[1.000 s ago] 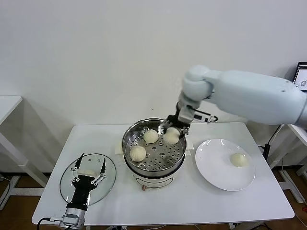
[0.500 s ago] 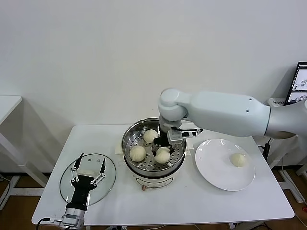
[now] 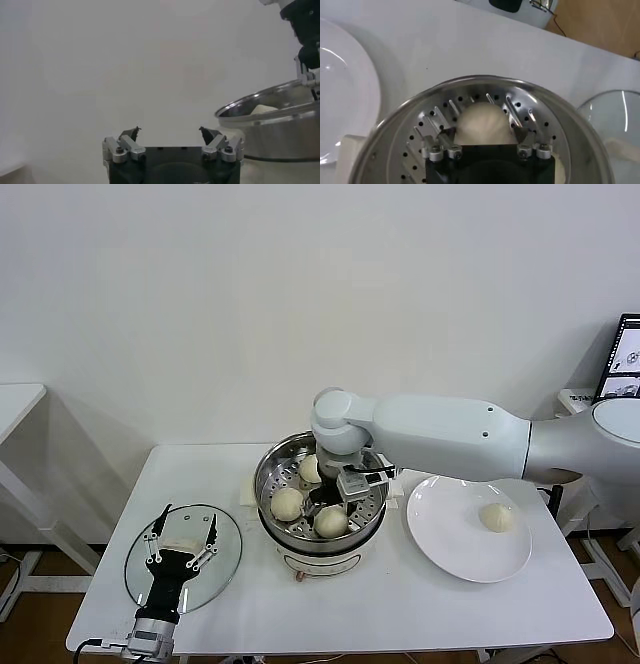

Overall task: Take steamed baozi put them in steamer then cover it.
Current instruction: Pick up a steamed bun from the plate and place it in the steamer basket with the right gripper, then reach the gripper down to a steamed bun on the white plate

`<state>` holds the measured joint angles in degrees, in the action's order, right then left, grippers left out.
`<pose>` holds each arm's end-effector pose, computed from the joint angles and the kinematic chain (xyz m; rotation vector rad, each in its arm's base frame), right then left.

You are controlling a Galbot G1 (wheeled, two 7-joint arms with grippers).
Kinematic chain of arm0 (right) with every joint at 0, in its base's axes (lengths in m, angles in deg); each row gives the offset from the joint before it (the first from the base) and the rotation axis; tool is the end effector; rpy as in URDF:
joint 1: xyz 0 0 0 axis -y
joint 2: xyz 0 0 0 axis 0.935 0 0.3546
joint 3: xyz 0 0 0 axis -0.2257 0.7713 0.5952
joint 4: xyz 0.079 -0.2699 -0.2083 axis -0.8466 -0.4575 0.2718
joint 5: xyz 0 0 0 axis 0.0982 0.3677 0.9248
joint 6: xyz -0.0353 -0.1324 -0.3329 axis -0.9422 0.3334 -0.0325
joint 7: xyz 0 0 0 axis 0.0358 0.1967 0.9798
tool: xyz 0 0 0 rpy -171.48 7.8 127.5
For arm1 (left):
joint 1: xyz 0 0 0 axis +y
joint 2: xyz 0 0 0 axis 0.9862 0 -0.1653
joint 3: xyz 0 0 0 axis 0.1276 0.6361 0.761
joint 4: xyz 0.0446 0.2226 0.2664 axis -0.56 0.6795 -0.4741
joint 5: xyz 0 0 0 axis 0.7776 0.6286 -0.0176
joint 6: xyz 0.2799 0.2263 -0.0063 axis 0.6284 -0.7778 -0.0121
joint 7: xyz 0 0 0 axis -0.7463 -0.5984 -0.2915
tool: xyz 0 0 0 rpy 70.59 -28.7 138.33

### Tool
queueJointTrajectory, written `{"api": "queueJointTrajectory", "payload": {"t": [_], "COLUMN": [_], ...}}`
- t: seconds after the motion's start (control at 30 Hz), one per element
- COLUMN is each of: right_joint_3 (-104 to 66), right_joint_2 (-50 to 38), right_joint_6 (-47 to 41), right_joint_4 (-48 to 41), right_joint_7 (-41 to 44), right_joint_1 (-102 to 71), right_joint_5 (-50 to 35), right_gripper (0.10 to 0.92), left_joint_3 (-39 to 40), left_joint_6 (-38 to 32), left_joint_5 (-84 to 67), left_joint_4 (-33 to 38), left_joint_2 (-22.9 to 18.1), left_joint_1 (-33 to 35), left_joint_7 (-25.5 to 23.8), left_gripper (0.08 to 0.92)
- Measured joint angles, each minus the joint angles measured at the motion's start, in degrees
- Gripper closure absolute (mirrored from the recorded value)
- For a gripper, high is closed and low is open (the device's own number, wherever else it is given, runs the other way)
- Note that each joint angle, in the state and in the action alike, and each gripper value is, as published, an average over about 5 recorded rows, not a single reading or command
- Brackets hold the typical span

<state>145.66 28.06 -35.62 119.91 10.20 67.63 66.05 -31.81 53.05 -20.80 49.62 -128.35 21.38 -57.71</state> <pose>0.4888 0.1770 -0.0859 -1.9944 -0.2395 -2.0563 0.1786 0.0673 -0.3565 0.0867 2.9313 0.5093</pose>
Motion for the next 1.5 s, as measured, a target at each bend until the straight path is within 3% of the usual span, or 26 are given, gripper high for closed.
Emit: {"api": "queueJointTrajectory", "payload": {"t": [0.37, 0.73, 1.1, 1.5], "right_joint_3": [-5.2, -7.8, -11.2, -15.1], "right_joint_2": [-7.5, -19.7, -24.8, -24.8], "right_joint_6": [-7.2, -26.2, -34.9, -37.7], "right_joint_4": [-1.4, -17.0, -31.2, -38.1], "right_joint_7": [3.3, 5.5, 3.7, 2.4], "right_joint_1": [3.0, 2.1, -7.4, -16.9], "right_joint_5": [-7.1, -17.6, -18.0, -15.5], "right_gripper": [0.203, 0.203, 0.203, 0.203], "left_joint_3": [0.6, 1.2, 0.9, 0.1], "left_joint_6": [0.1, 0.2, 0.5, 0.3], "left_joint_5": [0.0, 0.1, 0.1, 0.1], "left_joint_4": [-0.4, -0.4, 0.1, -0.1], "left_joint_2": [0.1, 0.4, 0.4, 0.3], "left_joint_1": [-0.2, -0.4, 0.0, 0.2], "left_joint_7": [0.0, 0.1, 0.1, 0.1], "left_gripper": [0.177, 0.177, 0.177, 0.177]}}
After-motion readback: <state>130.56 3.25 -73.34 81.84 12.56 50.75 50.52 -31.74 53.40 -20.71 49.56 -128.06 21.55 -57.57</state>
